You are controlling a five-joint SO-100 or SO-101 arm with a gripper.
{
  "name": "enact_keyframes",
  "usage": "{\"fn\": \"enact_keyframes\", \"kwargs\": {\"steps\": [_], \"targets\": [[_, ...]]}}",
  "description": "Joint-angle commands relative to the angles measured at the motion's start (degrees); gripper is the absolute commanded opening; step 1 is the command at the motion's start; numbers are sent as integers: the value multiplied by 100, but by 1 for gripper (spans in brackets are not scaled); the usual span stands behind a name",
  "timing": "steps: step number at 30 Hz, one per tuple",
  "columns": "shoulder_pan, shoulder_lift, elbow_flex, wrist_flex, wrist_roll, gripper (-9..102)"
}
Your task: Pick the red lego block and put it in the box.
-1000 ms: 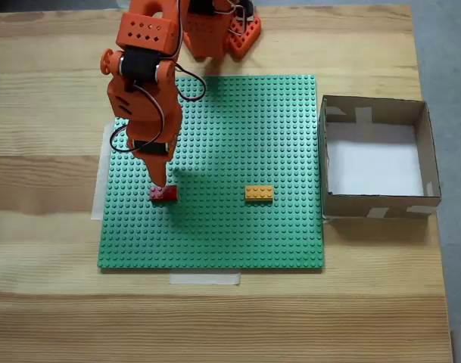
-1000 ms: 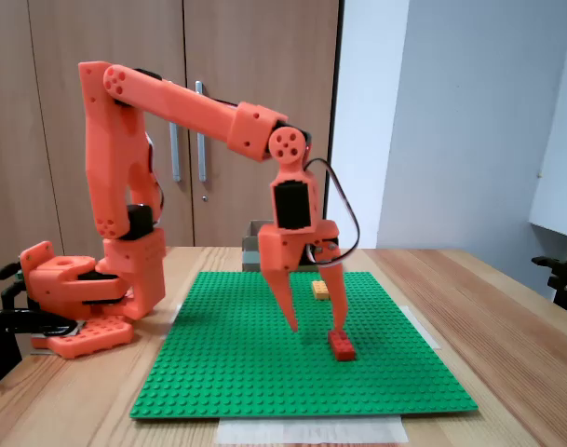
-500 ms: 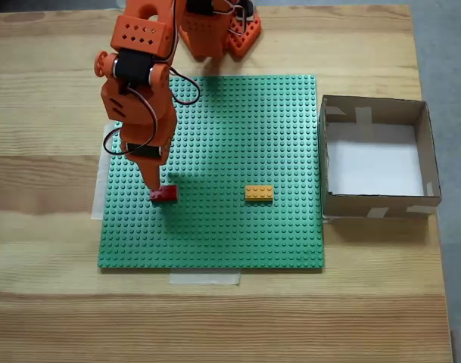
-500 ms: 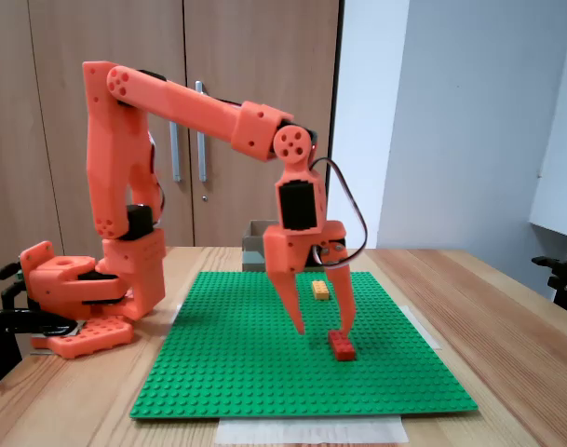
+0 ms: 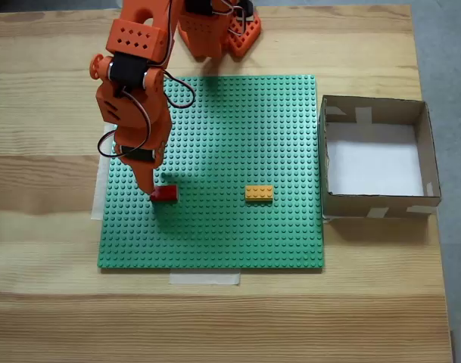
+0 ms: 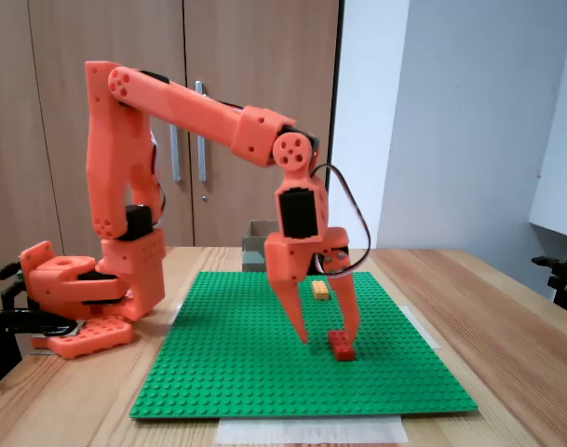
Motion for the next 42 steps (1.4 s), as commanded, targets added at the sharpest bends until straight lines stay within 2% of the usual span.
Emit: {"fn": "enact_keyframes", "kwargs": {"steps": [1,42], "targets": [[44,0,-229,-70,-26,22],[-158,-281,-378,-554,-97,22]]}}
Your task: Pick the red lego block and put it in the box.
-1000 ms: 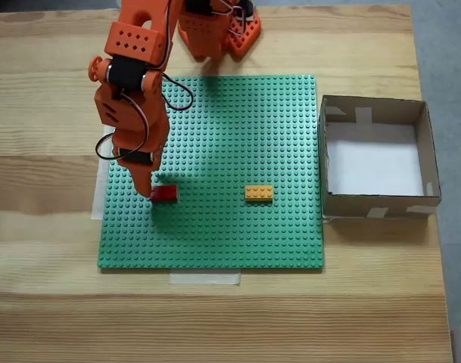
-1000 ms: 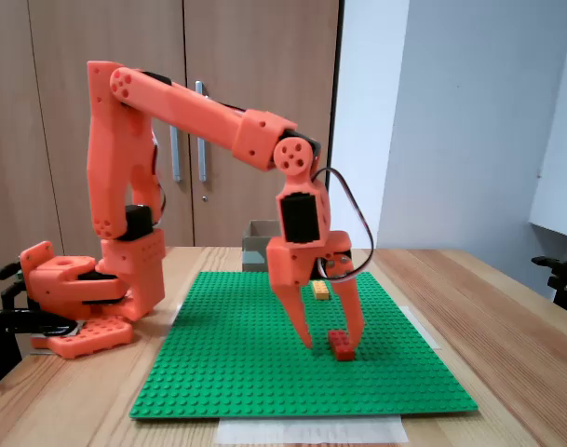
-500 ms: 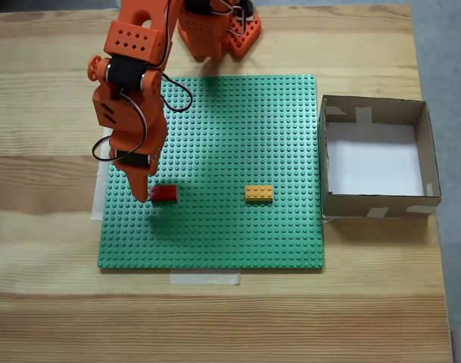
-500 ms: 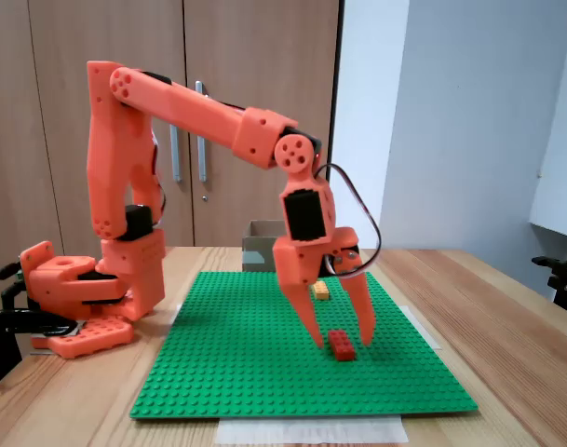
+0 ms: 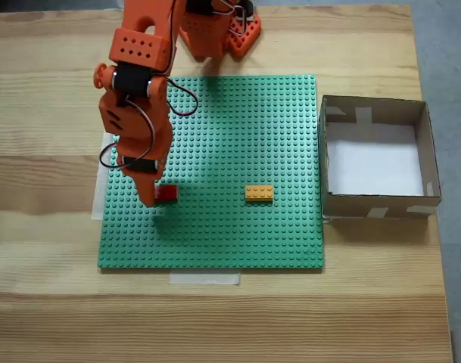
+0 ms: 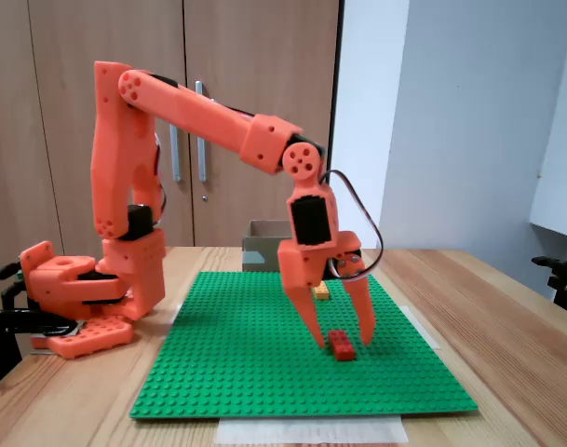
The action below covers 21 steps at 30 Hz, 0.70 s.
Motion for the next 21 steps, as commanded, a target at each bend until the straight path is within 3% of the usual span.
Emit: {"fn": "enact_keyframes", "kwargs": {"steps": [1,21], "targets": [[-18,9,-237,-53,18,22],[-185,-316,-334,-185,-79,21]]}}
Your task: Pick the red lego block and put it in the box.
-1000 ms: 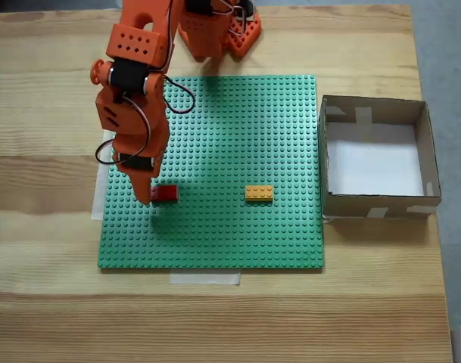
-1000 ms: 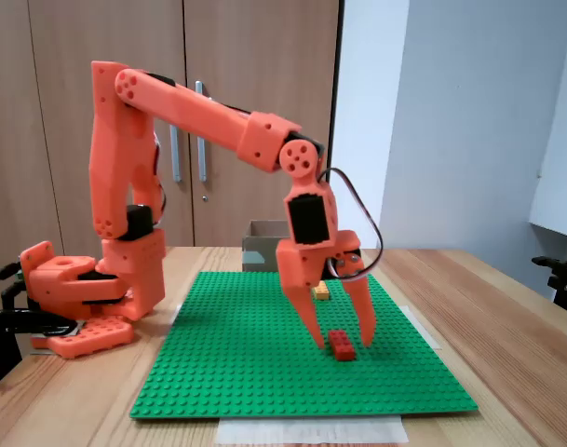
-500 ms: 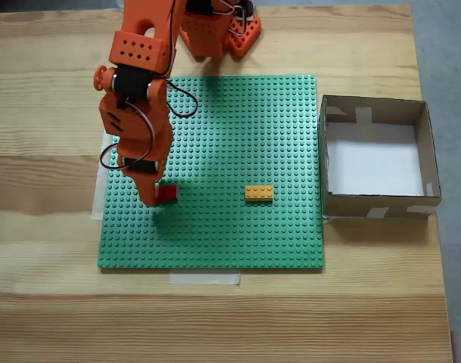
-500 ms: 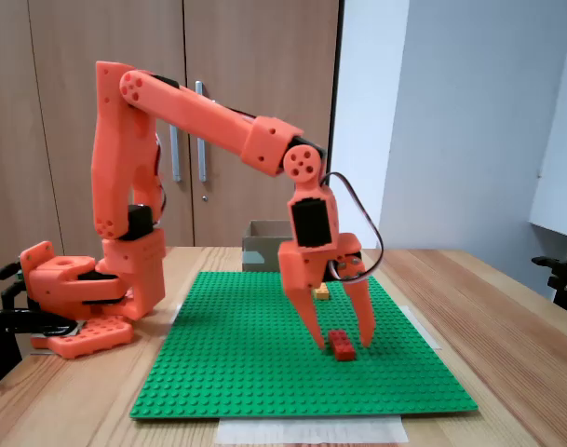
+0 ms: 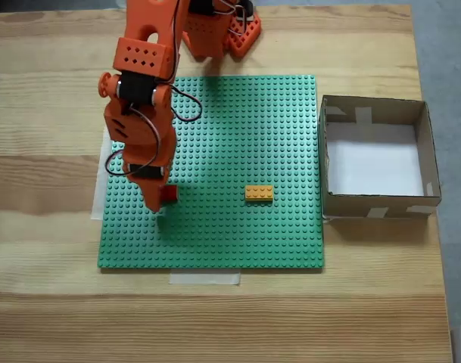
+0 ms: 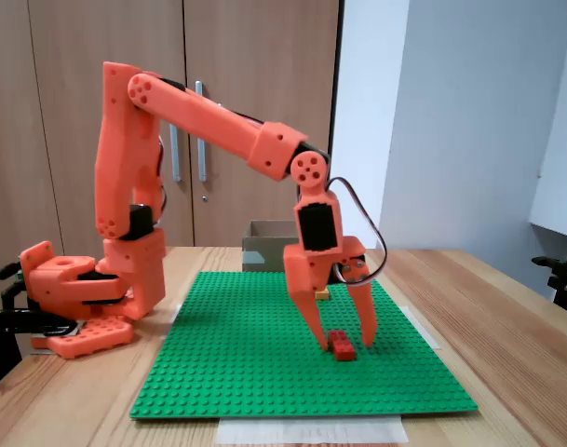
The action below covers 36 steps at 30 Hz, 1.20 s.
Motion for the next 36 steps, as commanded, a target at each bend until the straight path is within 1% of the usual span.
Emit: {"fn": "enact_keyframes", "kwargs": {"steps": [1,20,30,36], "targets": [[0,0,-211,-62,-44,21],[-158,-97,-246,-79,-18,21],[-211,-149,-264,70,-105,21],[-237,-149,-308,316,-149,21]]}}
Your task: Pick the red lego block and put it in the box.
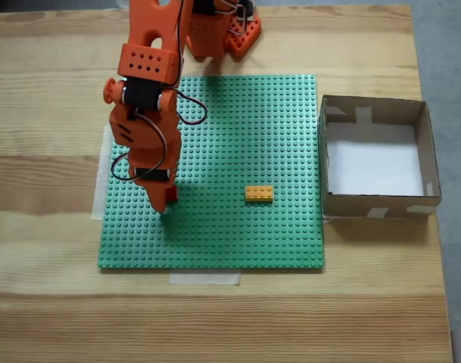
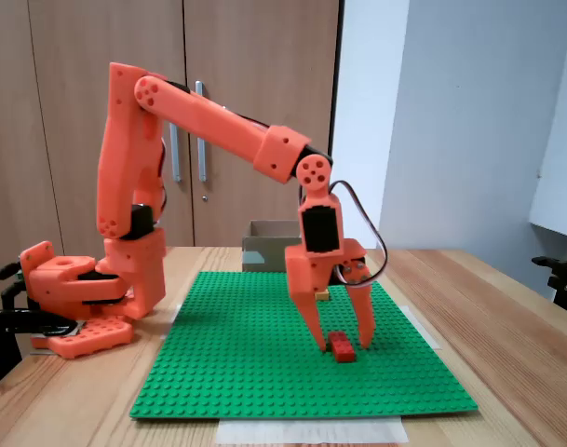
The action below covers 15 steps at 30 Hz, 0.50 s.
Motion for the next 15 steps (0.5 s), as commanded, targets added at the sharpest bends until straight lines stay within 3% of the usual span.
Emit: {"fn": "enact_keyframes", "kwargs": {"steps": [1,15], "targets": [[-123,26,-158,114,-70,21],[-79,26,-149,62,-211,15]]}}
